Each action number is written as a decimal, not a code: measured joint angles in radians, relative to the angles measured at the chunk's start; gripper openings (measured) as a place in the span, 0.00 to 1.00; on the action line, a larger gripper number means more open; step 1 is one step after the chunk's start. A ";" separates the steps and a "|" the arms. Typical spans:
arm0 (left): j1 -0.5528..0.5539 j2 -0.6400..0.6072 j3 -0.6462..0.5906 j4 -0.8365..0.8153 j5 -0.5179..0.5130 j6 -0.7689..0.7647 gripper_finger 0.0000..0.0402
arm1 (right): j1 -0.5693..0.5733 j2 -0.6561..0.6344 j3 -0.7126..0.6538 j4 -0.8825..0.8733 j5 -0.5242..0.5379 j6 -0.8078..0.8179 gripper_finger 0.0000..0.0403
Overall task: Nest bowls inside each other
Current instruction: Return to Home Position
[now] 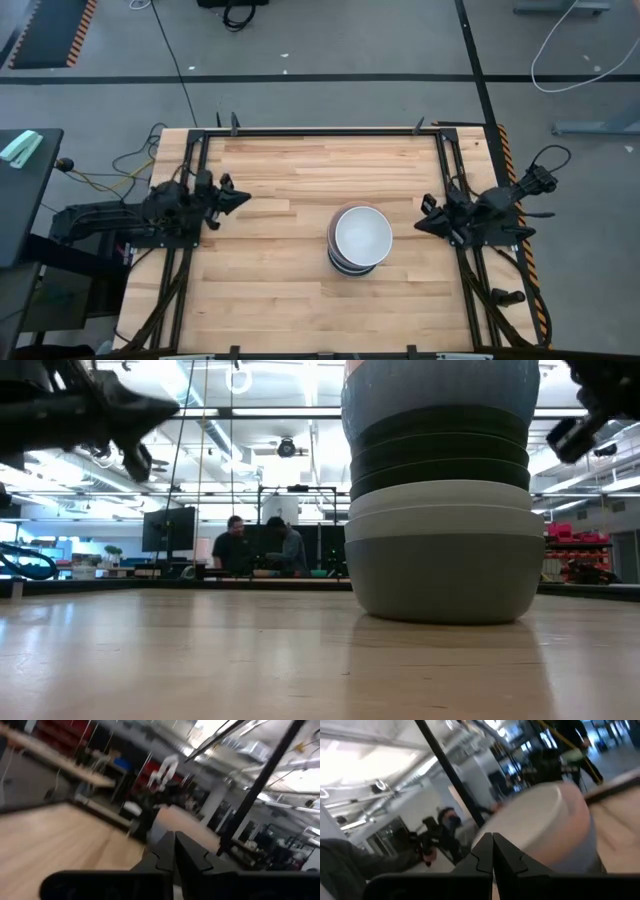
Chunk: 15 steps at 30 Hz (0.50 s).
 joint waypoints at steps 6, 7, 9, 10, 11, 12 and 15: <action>0.004 0.000 0.000 -0.124 0.001 -0.025 0.06 | 0.000 0.000 0.000 -0.109 0.014 0.048 0.02; 0.004 0.000 0.000 -0.127 0.002 -0.025 0.06 | 0.000 0.000 0.000 -0.112 0.014 0.048 0.02; 0.004 0.000 0.000 -0.129 0.015 -0.018 0.04 | 0.000 0.000 0.000 -0.111 0.014 0.042 0.02; 0.005 0.000 0.000 -0.130 0.029 -0.005 0.03 | 0.000 0.000 0.000 -0.112 0.013 0.037 0.02; 0.004 0.000 0.000 -0.129 0.038 0.000 0.02 | 0.000 0.000 0.000 -0.113 0.002 0.024 0.02; 0.005 0.000 0.000 -0.129 0.044 0.003 0.02 | 0.000 0.000 0.000 -0.115 -0.021 0.010 0.02; 0.004 0.000 0.000 -0.137 0.075 0.044 0.02 | 0.000 0.000 0.000 -0.146 -0.092 -0.004 0.01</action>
